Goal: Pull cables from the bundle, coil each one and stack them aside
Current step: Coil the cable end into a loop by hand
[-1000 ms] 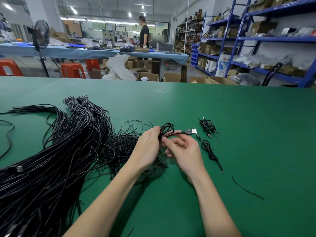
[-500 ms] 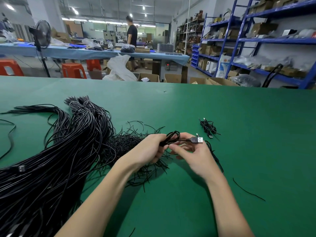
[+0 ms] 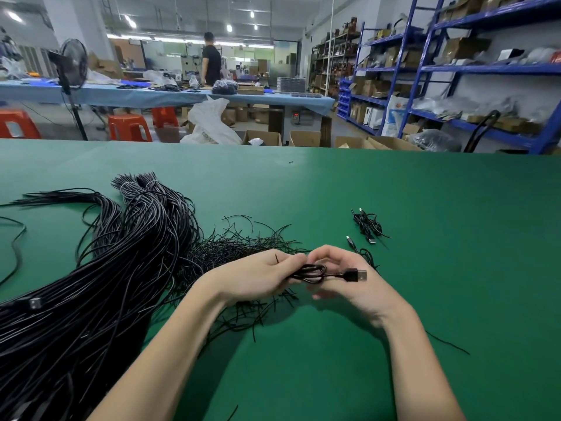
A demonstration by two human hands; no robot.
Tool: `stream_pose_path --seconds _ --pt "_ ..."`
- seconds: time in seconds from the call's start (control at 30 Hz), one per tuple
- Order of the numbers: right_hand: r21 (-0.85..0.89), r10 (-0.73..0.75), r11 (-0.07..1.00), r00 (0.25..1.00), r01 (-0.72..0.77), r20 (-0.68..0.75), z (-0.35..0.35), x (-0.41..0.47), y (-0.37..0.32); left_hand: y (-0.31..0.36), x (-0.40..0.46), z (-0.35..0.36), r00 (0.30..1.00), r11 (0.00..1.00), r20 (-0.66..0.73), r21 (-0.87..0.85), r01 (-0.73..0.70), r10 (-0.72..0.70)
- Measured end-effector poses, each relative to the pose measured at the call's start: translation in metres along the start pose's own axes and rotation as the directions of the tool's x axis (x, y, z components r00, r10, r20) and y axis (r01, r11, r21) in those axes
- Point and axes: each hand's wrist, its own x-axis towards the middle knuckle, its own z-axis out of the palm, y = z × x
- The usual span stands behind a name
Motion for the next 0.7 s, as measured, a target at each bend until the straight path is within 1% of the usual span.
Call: stream_pose_path --seconds 0.07,0.13,0.2,0.27,0.33,0.4,0.47,0.5,0.57,0.7 --pt "0.051 0.021 0.998 1.000 -0.020 -0.005 -0.001 -0.001 -0.001 0.004 0.001 0.002 0.998 0.997 -0.047 0.064 -0.040 0.043" --pt "0.087 0.023 0.996 1.000 -0.021 -0.020 0.000 -0.001 -0.002 0.005 0.004 0.003 0.989 0.997 -0.138 0.059 -0.047 0.055" --pt "0.125 0.030 0.992 0.999 -0.024 -0.043 0.006 0.002 -0.004 0.004 0.008 0.004 0.965 0.998 -0.258 0.051 -0.030 0.042" --pt "0.204 0.057 0.978 0.991 -0.032 -0.120 0.016 0.007 -0.004 0.001 0.013 0.006 0.930 1.000 -0.368 0.010 0.001 0.002" --pt "0.322 0.097 0.946 0.977 -0.033 -0.187 0.029 0.014 -0.003 0.000 0.017 0.008 0.911 0.995 -0.410 -0.099 -0.001 -0.040" --pt "0.463 0.133 0.886 0.974 -0.033 -0.185 0.041 0.021 -0.003 -0.002 0.020 0.010 0.902 0.983 -0.424 -0.186 -0.001 -0.079" --pt "0.585 0.180 0.810 0.965 -0.036 -0.190 0.049 0.027 -0.001 -0.002 0.021 0.010 0.887 0.975 -0.448 -0.221 0.017 -0.117" --pt "0.615 0.202 0.788 0.958 -0.036 -0.203 0.051 0.029 0.000 -0.002 0.022 0.010 0.881 0.975 -0.456 -0.219 0.028 -0.127" --pt "0.610 0.236 0.791 0.946 -0.053 -0.223 0.051 0.031 0.003 -0.002 0.022 0.011 0.862 0.983 -0.493 -0.178 0.034 -0.119" --pt "0.591 0.278 0.801 0.935 -0.099 -0.219 0.050 0.032 0.004 -0.001 0.021 0.013 0.818 0.998 -0.572 -0.051 0.029 -0.053"
